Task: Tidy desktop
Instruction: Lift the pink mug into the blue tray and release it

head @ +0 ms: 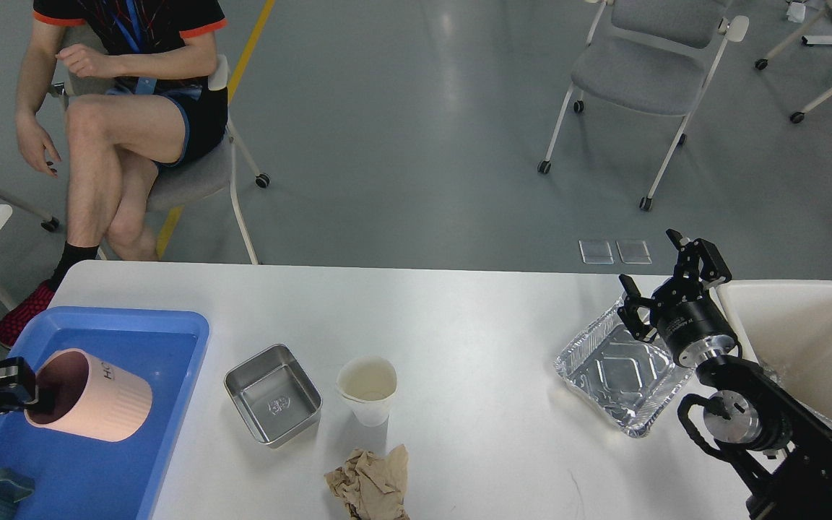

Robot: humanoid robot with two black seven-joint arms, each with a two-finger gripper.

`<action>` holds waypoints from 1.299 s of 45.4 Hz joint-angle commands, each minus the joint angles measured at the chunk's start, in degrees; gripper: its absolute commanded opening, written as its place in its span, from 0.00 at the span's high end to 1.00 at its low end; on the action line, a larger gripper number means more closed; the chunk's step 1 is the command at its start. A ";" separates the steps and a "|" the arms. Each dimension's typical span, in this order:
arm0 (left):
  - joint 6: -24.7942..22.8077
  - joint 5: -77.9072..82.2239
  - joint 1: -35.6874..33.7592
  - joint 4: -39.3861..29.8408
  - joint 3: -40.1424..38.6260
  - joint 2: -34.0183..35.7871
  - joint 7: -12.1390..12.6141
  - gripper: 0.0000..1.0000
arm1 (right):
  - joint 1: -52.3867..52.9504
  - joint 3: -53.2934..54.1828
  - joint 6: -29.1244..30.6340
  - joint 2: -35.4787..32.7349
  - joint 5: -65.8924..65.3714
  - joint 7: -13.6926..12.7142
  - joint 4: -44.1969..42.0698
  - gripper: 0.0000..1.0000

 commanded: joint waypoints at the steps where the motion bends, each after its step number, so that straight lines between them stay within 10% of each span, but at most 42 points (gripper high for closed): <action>1: 5.85 0.00 0.13 4.06 7.08 -2.04 -0.02 1.00 | 0.39 -0.08 0.00 0.34 0.00 0.00 -1.02 0.00; 13: 15.70 -0.08 0.13 6.53 18.86 -7.75 -0.19 1.00 | 0.48 -0.25 0.00 0.43 0.00 0.00 -1.11 0.00; 28: 17.28 -0.08 0.84 6.62 20.45 -8.54 -0.02 0.97 | 0.30 -0.34 0.00 0.43 -0.18 0.00 -1.11 0.00; 33: 17.63 -0.43 0.84 6.62 20.19 -8.46 0.16 0.87 | 0.39 -0.34 0.09 0.43 -0.27 0.00 -1.11 0.00; 45: 18.87 -6.94 0.84 6.79 20.19 -8.54 -0.02 0.27 | 0.39 -0.43 0.09 0.78 -0.36 0.00 -1.11 0.00; 59: 15.45 -8.43 0.05 5.48 17.73 -5.30 -0.98 0.19 | 0.48 -0.43 0.00 0.95 -0.44 0.00 -1.11 0.00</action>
